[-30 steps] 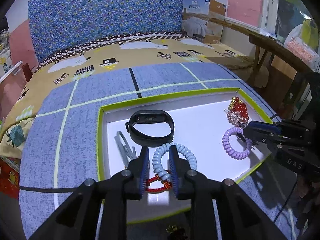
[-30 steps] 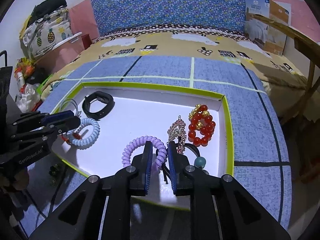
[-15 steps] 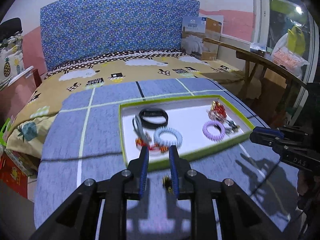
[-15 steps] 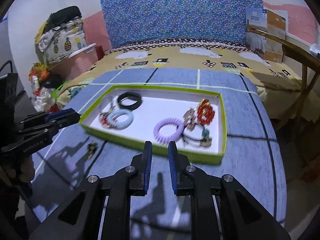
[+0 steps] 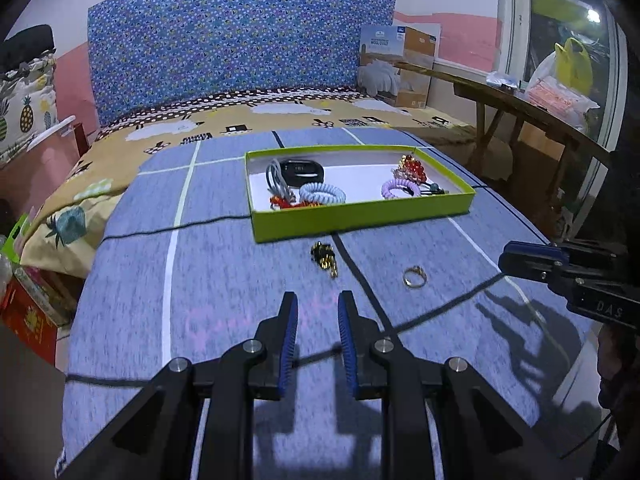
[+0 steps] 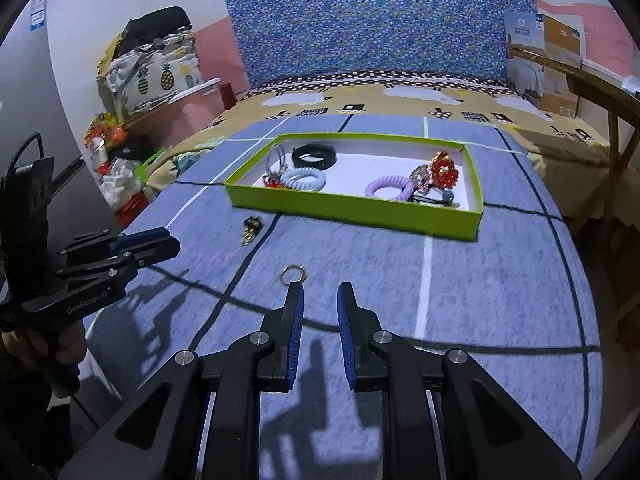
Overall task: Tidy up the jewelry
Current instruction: 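Grasp the gold ring with the right gripper while the left gripper grasps the gold charm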
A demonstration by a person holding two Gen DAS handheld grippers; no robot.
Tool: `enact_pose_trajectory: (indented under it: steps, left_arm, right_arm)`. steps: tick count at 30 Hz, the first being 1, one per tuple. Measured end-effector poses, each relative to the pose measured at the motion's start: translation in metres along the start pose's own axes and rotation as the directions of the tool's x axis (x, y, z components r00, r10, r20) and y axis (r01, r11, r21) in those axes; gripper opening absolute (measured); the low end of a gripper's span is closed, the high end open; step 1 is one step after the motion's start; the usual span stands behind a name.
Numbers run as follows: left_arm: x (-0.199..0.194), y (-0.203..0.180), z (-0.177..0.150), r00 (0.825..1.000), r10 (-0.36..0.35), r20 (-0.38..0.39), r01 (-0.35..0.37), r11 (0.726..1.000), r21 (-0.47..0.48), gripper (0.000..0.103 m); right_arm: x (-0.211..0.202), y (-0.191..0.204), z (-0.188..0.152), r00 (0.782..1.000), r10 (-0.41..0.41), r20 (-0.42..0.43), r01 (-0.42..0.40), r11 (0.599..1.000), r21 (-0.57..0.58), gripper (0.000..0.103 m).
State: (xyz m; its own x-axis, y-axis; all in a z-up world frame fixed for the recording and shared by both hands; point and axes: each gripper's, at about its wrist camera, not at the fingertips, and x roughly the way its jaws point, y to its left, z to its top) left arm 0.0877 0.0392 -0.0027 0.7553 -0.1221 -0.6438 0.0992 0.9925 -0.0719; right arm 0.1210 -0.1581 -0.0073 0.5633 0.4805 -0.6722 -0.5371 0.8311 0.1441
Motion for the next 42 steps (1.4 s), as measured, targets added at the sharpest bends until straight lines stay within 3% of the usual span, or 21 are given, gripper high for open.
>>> enact_pose_trajectory:
  steps: [14,15,18,36,42]
  left_arm:
    - [0.002,0.003,-0.002,1.000,0.003,-0.004,-0.003,1.000,-0.014,0.022]
    - [0.003,0.003,-0.001,1.000,0.002,-0.005,-0.002,1.000,-0.015,0.022]
    - [0.004,0.004,0.000,1.000,0.006,-0.003,-0.006,1.000,-0.014,0.022]
    - [0.023,0.017,0.013,1.000,-0.008,-0.011,0.007,0.998,-0.058,0.022]
    - [0.027,0.014,0.015,1.000,-0.010,-0.017,0.009,0.999,-0.050,0.022]
  right_arm:
    - [0.020,0.011,0.003,0.999,0.021,-0.034,-0.022,0.999,-0.048,0.019]
    - [0.023,0.012,0.003,0.999,0.022,-0.040,-0.024,0.998,-0.051,0.020]
    - [0.034,0.015,0.006,0.998,0.027,-0.057,-0.031,0.997,-0.065,0.040]
    - [0.078,0.028,0.014,0.988,-0.025,-0.152,-0.003,0.984,-0.180,0.040]
    - [0.081,0.031,0.013,0.987,-0.039,-0.159,0.004,0.977,-0.214,0.023]
